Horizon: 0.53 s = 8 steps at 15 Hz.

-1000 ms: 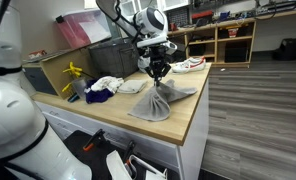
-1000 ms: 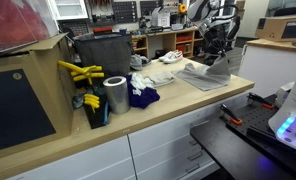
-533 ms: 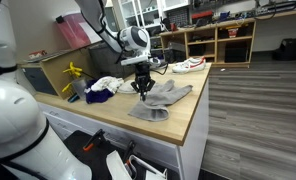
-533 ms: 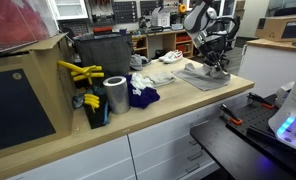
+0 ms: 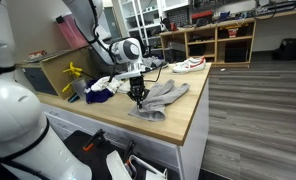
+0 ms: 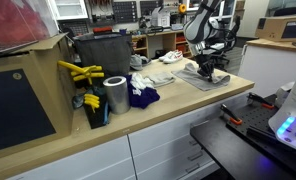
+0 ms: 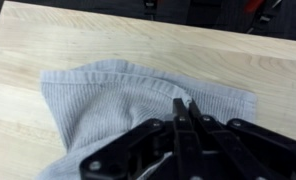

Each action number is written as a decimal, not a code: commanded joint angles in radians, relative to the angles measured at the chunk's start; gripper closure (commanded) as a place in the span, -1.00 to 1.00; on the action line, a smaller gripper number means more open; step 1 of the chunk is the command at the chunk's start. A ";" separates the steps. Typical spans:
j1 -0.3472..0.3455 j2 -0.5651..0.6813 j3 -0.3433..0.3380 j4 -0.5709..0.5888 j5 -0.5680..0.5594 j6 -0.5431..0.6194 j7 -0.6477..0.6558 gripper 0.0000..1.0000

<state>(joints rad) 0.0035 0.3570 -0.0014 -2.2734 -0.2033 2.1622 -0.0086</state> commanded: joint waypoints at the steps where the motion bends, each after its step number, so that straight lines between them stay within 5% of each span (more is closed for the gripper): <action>1: 0.018 -0.065 0.022 -0.062 0.057 0.077 0.024 0.98; 8: 0.035 -0.101 0.059 -0.093 0.146 0.069 0.002 0.98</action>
<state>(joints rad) 0.0303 0.3016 0.0553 -2.3209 -0.0812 2.2311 -0.0083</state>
